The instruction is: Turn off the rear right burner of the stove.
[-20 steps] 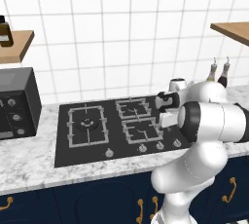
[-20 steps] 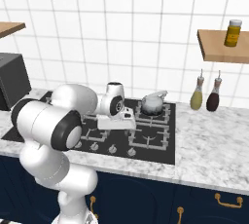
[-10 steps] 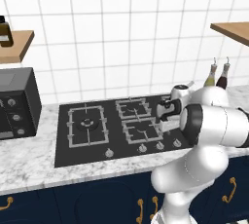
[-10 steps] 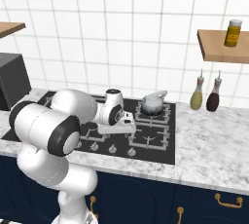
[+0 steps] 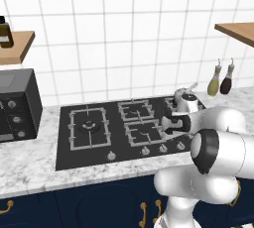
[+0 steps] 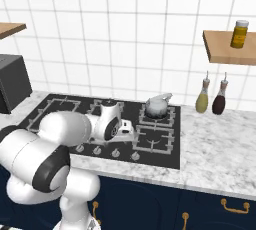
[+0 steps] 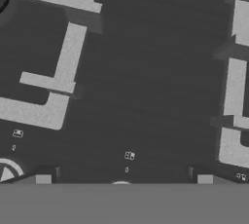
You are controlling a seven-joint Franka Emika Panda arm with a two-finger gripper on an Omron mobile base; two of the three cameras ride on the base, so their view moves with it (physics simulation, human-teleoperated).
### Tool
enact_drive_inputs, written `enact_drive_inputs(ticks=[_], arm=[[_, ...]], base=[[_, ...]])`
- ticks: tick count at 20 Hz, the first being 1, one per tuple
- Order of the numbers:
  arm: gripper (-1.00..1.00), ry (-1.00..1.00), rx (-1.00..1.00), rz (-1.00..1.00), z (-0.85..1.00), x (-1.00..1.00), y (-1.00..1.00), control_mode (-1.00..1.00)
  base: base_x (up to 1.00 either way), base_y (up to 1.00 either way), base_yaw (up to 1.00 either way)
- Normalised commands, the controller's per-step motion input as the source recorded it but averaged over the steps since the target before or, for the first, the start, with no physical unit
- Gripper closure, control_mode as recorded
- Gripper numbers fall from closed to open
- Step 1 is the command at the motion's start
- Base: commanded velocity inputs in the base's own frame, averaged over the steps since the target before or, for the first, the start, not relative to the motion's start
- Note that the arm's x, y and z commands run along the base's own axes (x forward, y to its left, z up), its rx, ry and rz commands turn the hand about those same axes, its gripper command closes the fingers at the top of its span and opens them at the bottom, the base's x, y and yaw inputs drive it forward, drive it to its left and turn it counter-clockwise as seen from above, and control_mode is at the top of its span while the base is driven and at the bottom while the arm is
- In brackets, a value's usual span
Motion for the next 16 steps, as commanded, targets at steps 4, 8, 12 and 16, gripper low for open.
enact_drive_inputs(ticks=[4,8,12,16], arm=[[-1.00,-0.04,0.00,0.00,-0.01,-0.32,0.05,-1.00],[-1.00,0.00,0.01,0.00,-0.10,-0.06,-0.19,-1.00],[-1.00,0.01,0.00,0.00,-0.05,0.01,-0.05,-1.00],[-1.00,0.02,0.00,0.00,-0.16,0.01,-0.04,-1.00]], base=[[0.00,0.00,0.00],[0.00,0.00,0.00],[0.00,0.00,0.00],[0.00,0.00,0.00]])
